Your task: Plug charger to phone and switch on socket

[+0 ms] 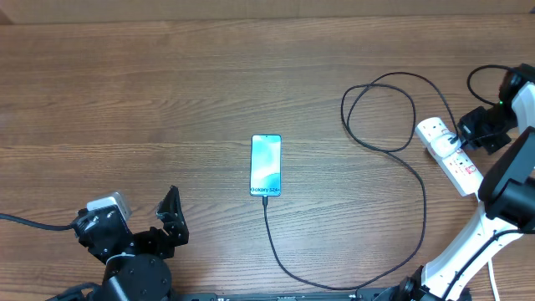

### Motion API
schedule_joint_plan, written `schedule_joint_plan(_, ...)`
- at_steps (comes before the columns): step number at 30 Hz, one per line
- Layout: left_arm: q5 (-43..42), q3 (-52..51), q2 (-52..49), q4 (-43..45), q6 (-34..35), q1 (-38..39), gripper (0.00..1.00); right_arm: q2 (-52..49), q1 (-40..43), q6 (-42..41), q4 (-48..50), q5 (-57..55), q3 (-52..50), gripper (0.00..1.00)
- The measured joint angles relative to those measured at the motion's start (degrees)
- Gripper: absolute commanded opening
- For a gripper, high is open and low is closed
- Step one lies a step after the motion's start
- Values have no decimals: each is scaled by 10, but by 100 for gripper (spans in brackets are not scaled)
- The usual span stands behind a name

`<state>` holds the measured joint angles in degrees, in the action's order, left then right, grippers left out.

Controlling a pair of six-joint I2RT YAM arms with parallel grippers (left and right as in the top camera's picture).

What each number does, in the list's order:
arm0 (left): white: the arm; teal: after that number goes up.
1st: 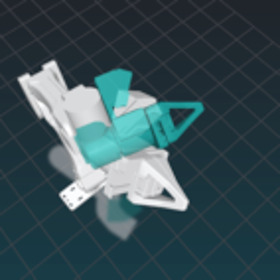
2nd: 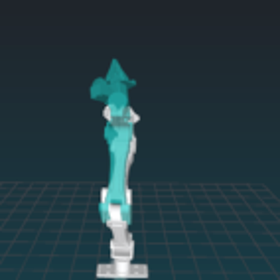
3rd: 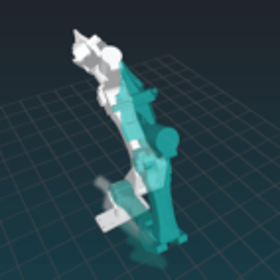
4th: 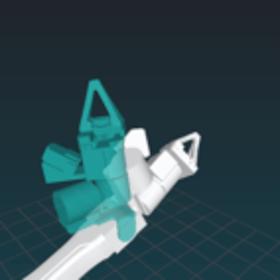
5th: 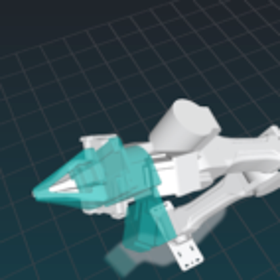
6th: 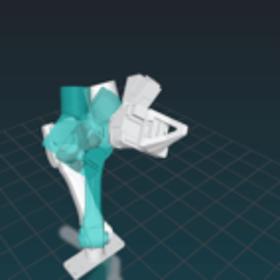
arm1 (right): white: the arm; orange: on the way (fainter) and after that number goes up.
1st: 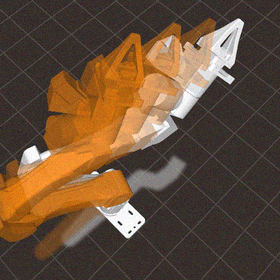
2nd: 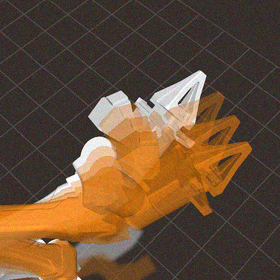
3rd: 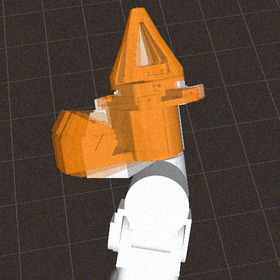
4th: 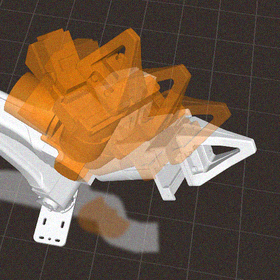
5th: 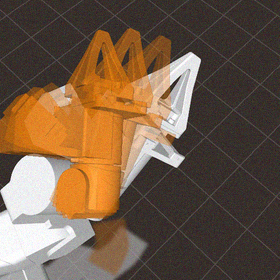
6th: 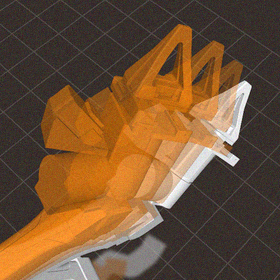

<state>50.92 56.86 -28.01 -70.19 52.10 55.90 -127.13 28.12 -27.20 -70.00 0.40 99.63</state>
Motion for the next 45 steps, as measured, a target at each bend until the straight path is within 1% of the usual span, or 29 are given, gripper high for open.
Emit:
schedule_joint_plan(4, -2, 0, 0, 0, 0, 0, 100, -1, -15, -21, -32, -12, 8, 4)
schedule_joint_plan(8, -2, 0, 0, 0, 0, 0, 100, -14, -20, -32, -68, -20, 38, 4)
schedule_joint_plan(12, -4, 0, 0, 0, 0, 0, 100, -22, -3, -37, -87, -23, 91, 4)
schedule_joint_plan(16, -4, 0, 0, 0, 0, 0, 100, -22, 30, -41, -137, -26, 152, 4)
schedule_joint_plan(19, -4, 0, 0, 0, 0, 0, 100, -22, 45, -35, -191, -26, 170, 4)
schedule_joint_plan(23, -4, 0, 0, 0, 0, 0, 100, -22, 45, 7, -237, -5, 170, 4)
schedule_joint_plan(27, -4, 0, 0, 0, 0, 0, 100, -22, 28, 45, -237, 11, 166, 4)
schedule_joint_plan(32, -4, 0, 0, 0, 0, 0, 100, -22, -2, 76, -211, 19, 162, 4)
schedule_joint_plan(36, -4, 0, 0, 3, 0, 0, 100, -23, -15, 86, -218, 12, 162, 4)
schedule_joint_plan(45, -4, 0, 0, 4, 0, 0, 100, -30, -12, 102, -243, -5, 160, 4)
